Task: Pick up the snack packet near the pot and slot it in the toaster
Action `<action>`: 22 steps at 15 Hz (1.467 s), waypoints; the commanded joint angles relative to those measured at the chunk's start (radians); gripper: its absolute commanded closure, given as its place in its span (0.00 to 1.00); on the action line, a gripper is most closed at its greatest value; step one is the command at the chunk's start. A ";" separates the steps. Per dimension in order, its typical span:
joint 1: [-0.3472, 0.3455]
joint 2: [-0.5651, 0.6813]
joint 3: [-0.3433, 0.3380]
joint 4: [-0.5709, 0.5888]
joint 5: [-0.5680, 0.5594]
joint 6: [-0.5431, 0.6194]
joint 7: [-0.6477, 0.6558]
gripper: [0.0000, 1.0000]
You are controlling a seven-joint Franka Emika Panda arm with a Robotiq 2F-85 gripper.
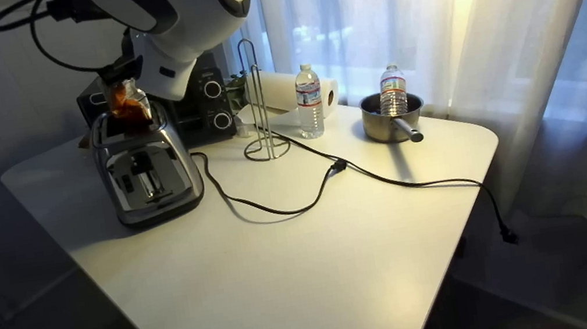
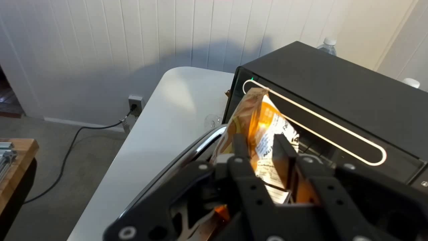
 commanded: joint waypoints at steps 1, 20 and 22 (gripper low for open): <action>0.004 -0.091 0.008 -0.025 0.001 -0.023 0.024 0.43; 0.115 -0.484 0.311 0.245 -0.699 -0.323 0.122 0.00; 0.124 -0.483 0.327 0.302 -0.781 -0.364 0.087 0.00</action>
